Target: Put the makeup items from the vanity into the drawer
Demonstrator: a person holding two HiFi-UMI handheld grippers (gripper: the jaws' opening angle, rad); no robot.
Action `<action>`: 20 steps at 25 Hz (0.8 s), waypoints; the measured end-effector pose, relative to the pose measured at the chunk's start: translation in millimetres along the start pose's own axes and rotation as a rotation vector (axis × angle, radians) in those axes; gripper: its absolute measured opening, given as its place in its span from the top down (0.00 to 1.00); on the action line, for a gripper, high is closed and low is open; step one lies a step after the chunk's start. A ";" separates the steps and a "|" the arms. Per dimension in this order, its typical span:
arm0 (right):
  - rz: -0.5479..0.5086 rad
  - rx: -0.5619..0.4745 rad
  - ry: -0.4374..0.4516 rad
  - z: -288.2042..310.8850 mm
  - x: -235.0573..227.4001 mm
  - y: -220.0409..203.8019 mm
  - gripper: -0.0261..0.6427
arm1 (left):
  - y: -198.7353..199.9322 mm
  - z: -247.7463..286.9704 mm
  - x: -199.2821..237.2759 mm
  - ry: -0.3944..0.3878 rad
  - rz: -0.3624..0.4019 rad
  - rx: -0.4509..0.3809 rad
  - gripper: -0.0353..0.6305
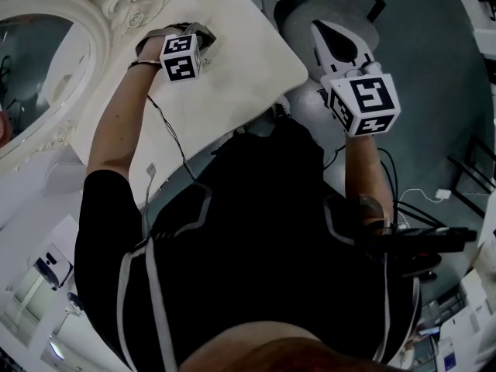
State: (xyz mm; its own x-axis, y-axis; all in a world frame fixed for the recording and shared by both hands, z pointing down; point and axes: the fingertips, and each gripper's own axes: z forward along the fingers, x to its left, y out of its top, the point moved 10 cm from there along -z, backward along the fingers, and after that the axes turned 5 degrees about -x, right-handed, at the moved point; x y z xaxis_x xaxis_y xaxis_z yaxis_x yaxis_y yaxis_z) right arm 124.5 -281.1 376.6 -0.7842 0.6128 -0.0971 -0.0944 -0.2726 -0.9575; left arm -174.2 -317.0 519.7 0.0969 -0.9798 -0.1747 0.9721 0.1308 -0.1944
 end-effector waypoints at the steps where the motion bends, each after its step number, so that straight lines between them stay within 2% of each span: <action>1: -0.001 0.000 0.001 0.0 0.1 0.0 0.95 | -0.3 0.1 -0.6 -0.001 0.002 -0.003 0.81; 12: -0.001 0.004 0.011 1.4 2.5 -0.8 0.95 | -10.3 2.7 0.2 0.033 0.007 -0.021 0.79; 16: 0.000 0.010 0.014 0.2 3.9 -3.0 0.95 | -8.0 2.9 1.1 0.065 0.034 -0.028 0.79; 20: 0.001 0.009 0.011 0.2 2.9 -2.8 0.95 | -6.6 3.4 1.3 0.061 0.039 -0.029 0.79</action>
State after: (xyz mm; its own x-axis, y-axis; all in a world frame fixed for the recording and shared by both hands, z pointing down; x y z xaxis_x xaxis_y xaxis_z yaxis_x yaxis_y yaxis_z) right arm 122.3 -278.7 379.1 -0.7774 0.6208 -0.1014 -0.0989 -0.2798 -0.9550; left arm -179.8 -319.7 524.0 0.1208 -0.9629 -0.2414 0.9612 0.1742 -0.2139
